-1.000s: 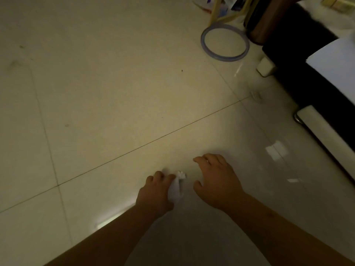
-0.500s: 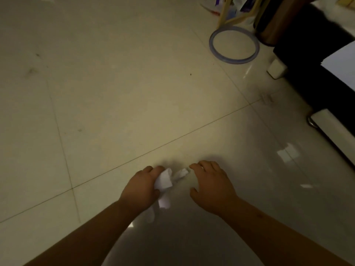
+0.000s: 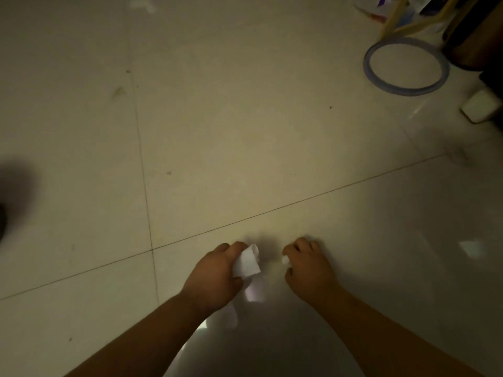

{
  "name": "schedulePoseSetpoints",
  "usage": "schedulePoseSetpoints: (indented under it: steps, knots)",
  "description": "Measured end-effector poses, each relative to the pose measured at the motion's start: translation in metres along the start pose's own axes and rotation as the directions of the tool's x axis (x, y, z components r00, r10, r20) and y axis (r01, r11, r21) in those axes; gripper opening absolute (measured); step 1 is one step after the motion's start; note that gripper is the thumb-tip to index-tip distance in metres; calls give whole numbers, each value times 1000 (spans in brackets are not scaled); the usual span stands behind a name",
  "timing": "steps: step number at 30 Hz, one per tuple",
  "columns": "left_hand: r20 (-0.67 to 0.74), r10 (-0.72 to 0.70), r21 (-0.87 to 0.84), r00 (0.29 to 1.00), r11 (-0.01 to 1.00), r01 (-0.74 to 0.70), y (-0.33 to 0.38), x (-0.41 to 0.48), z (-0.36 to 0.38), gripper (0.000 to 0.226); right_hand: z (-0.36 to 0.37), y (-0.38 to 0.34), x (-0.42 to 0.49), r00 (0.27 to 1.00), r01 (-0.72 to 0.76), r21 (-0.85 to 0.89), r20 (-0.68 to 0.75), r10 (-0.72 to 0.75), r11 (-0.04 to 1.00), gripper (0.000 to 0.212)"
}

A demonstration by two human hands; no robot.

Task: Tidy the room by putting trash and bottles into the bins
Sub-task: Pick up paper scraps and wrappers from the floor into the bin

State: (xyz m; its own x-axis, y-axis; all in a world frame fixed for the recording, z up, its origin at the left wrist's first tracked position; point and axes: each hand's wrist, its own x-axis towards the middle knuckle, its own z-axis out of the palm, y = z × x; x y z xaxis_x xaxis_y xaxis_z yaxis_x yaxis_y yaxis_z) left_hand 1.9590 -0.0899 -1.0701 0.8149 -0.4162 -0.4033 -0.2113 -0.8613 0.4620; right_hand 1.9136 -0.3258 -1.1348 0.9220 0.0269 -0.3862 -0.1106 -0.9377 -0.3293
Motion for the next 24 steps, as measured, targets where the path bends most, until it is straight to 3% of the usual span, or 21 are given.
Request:
schedulePoseSetpoints:
  steps: [5, 12, 17, 24]
  knots:
    - [-12, -14, -42, 1000, 999, 14, 0, 5, -4, 66, -7, 7, -2, 999, -14, 140, -29, 18, 990, 15]
    - [-35, 10, -110, 999, 994, -13, 32, 25, -44, 60, -69, 8, -19, 987, -62, 264, -127, 99, 962, 12]
    - [-81, 59, -123, 995, 990, -69, 86, 14, -131, 58, -187, -28, -57, 949, -7, 310, -298, 104, 951, 19]
    - [-87, 44, -209, 995, 976, -61, 187, -78, -343, 59, -426, -134, -142, 907, 70, 343, -412, 83, 937, 30]
